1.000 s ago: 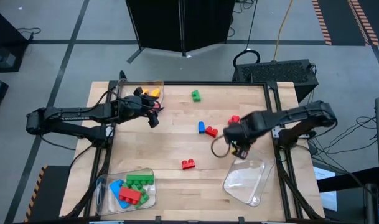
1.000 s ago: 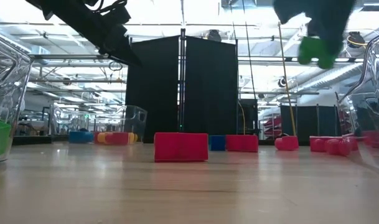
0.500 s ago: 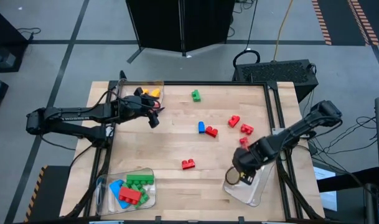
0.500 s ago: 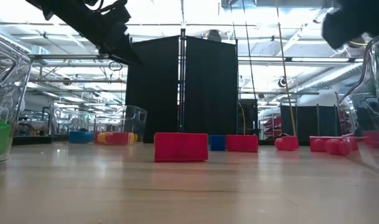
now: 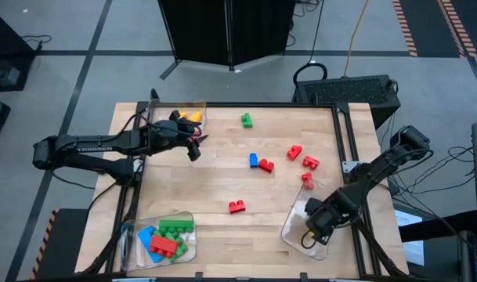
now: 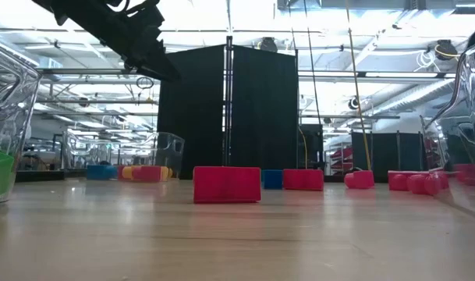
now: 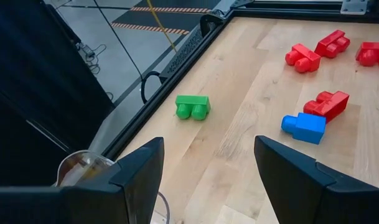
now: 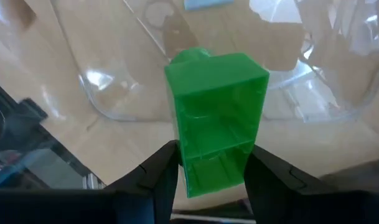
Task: Sort blocks by size
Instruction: Put the two-stud green game piece into the bottom right transparent bin
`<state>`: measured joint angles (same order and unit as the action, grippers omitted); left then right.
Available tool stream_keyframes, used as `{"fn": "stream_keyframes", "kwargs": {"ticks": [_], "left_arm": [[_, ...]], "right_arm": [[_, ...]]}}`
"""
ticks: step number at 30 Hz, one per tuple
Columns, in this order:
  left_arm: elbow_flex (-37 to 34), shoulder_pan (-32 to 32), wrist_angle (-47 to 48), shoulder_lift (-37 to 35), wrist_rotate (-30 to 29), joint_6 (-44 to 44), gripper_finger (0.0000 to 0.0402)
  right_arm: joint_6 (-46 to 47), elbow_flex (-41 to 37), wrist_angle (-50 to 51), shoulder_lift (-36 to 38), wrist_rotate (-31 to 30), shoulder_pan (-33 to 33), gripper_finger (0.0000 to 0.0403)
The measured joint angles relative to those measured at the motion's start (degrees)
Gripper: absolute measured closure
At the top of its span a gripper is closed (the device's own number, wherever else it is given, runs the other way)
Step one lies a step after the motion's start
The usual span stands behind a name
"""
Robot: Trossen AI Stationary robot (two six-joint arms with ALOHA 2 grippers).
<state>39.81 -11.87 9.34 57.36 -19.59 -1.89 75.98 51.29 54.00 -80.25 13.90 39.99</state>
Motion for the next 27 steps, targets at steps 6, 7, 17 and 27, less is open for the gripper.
{"fn": "stream_keyframes", "kwargs": {"ticks": [6,7,17,27], "left_arm": [[0.0,0.01,0.02,0.01,-0.02,0.0,0.0151],[0.0,-0.01,0.02,0.0,-0.02,0.0,0.0151],[0.0,-0.01,0.07,0.0,-0.02,0.0,0.0151],[0.0,-0.01,0.0,0.0,2.08,2.99,0.0151]], "right_arm": [[6.45,0.0,0.0,0.0,-0.07,4.64,0.0247],[7.79,0.0,-0.01,0.0,-0.09,5.51,0.0247],[20.74,0.0,0.39,-0.04,5.34,14.05,0.0246],[19.43,0.07,-6.86,-0.07,-5.21,13.66,0.0238]]}}
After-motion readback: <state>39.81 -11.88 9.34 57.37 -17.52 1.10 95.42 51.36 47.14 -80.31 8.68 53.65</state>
